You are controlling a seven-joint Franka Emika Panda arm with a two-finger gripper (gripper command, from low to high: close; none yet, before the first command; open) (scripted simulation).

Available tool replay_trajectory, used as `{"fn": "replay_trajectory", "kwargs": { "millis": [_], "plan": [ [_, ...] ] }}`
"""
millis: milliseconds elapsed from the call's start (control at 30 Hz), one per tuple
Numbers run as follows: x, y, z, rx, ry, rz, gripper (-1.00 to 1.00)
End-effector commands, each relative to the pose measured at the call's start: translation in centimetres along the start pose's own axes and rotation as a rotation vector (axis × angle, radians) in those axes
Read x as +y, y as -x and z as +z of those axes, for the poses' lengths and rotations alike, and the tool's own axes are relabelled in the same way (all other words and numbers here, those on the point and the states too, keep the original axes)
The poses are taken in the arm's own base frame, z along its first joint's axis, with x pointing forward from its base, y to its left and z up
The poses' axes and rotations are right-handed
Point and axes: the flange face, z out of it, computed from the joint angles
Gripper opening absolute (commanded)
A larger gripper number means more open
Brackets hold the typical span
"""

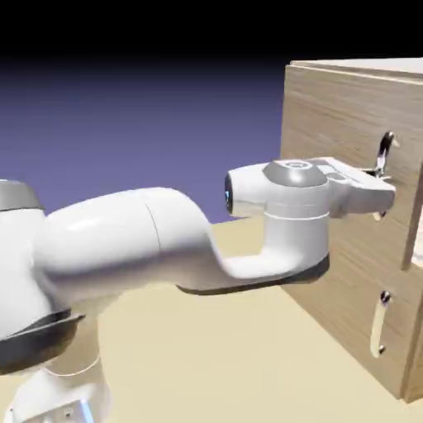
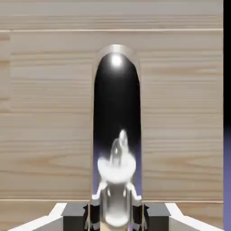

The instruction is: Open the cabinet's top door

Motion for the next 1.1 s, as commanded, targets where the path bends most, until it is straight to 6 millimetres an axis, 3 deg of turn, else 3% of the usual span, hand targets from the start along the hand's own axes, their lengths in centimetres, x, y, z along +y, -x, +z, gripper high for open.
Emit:
{"fn": "replay_trajectory", "kwargs": {
  "millis": [0, 200, 567, 867, 1067],
  "plan": [
    [0.0, 0.0, 0.0, 0.001, 0.001, 0.004, -1.0],
    [-0.2, 0.1, -0.8, 0.005, 0.015, 0.004, -1.0],
    [-2.7, 2.5, -8.9, 0.128, 0.138, 0.004, -1.0],
    [-6.0, 5.7, -16.1, 0.248, 0.259, 0.004, -1.0],
    [-8.2, 7.8, -19.7, 0.315, 0.325, 0.004, -1.0]
  ]
}}
